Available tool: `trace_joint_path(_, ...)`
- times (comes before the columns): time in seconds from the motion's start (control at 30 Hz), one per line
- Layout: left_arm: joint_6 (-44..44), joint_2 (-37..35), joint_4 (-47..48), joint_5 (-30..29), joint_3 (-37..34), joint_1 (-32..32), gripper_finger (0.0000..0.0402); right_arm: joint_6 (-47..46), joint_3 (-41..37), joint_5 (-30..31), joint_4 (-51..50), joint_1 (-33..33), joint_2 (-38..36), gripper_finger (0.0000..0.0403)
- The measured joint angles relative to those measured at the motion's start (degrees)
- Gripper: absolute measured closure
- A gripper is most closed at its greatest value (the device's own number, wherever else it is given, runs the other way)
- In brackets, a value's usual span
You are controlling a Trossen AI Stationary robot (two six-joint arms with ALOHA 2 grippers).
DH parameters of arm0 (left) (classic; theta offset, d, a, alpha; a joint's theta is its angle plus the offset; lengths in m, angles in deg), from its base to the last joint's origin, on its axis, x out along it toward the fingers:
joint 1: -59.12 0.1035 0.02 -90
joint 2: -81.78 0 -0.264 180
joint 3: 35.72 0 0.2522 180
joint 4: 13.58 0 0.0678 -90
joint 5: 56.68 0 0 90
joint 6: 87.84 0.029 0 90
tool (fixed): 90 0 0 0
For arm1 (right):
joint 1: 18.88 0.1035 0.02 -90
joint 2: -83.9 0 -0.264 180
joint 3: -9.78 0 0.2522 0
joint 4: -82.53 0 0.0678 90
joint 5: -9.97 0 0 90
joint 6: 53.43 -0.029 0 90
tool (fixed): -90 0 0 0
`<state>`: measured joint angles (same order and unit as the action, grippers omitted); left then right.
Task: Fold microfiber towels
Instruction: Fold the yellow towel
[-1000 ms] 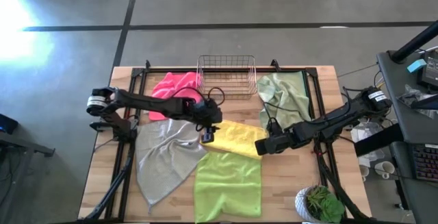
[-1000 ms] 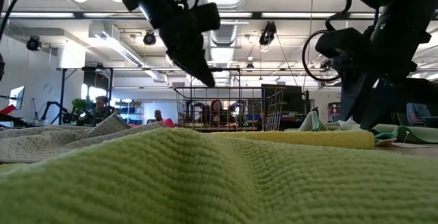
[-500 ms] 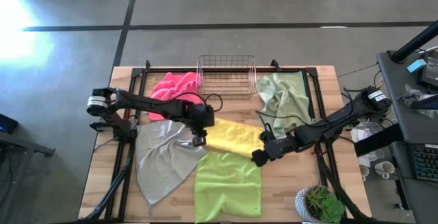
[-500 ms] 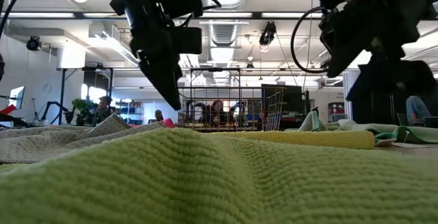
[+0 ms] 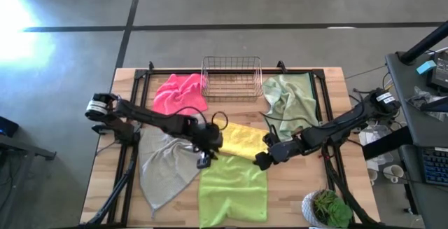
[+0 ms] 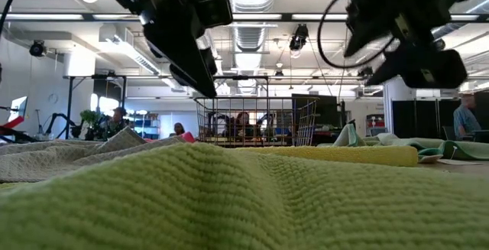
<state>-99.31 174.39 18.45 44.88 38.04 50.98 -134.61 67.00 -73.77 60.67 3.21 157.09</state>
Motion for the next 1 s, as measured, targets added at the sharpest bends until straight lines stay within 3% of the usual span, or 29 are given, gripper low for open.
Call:
trace_joint_path(0.4,-24.8,0.0,-23.47,-6.94,-11.76,-7.64,0.0261,12.78,5.03,1.27,-4.33,-0.22,-1.07,0.0216)
trace_joint_path(0.53,-28.85,0.02,-23.67,-11.85,-14.48,-10.76,0.0261,15.51,5.72,1.25,-5.52,-0.22,-1.09,0.0216)
trace_joint_path(0.73,-33.37,0.89,-24.03,-14.52,-14.78,-14.82,0.0261,18.2,5.79,1.25,-5.47,-0.24,-1.09,0.0216)
trace_joint_path(1.0,-34.77,8.61,-27.11,-16.53,-10.66,-16.83,0.0261,19.78,5.79,1.27,-5.44,-0.26,-1.09,0.0216)
